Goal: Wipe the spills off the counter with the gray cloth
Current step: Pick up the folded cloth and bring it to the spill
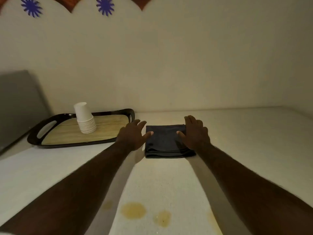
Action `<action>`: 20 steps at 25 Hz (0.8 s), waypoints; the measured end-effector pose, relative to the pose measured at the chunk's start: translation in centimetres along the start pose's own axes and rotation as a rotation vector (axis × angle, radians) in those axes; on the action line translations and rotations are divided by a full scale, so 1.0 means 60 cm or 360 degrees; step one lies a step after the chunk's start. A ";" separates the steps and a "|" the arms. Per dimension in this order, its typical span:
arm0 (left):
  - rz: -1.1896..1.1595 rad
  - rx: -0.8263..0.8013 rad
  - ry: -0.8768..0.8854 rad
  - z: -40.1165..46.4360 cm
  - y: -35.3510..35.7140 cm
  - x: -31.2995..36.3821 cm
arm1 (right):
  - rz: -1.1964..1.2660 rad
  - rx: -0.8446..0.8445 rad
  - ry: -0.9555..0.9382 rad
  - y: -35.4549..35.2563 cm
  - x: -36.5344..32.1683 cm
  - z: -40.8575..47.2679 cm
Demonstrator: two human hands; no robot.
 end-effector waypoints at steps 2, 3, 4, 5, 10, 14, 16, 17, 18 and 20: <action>-0.0132 -0.0162 -0.0074 0.024 0.021 0.002 | 0.0113 -0.0109 0.0063 0.013 0.008 0.016; -0.0203 -0.0230 -0.0087 0.035 0.034 0.003 | 0.0148 -0.0147 0.0098 0.021 0.012 0.025; -0.0273 -0.0314 -0.0128 0.041 0.042 0.006 | 0.0168 -0.0209 0.0157 0.027 0.014 0.030; -0.0324 -0.0348 -0.0146 0.049 0.054 0.009 | 0.0192 -0.0234 0.0216 0.037 0.016 0.036; -0.0080 -0.0624 -0.0128 0.058 0.096 0.030 | 0.0296 -0.0406 0.0476 0.077 0.022 0.037; -0.0180 -0.0469 -0.0142 0.059 0.100 0.033 | 0.0491 -0.0498 0.0460 0.081 0.013 0.044; -0.0285 -0.0361 -0.0126 0.054 0.092 0.036 | 0.0510 -0.0435 0.0347 0.073 0.009 0.042; -0.0331 -0.0300 -0.0095 0.049 0.084 0.038 | 0.0528 -0.0372 0.0281 0.068 0.007 0.039; -0.0371 -0.0236 -0.0055 0.044 0.074 0.040 | 0.0551 -0.0309 0.0223 0.061 0.004 0.035; -0.0438 -0.0114 0.0031 0.031 0.051 0.042 | 0.0553 -0.0176 0.0147 0.045 -0.003 0.028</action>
Point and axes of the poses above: each hand's wrist, its own z-axis towards the middle knuckle, its own y-axis out of the palm, x = y × z, the point moved 3 cm from there along z, towards the middle knuckle, and after that the axes turned 3 degrees about y, right-handed, at the moved point
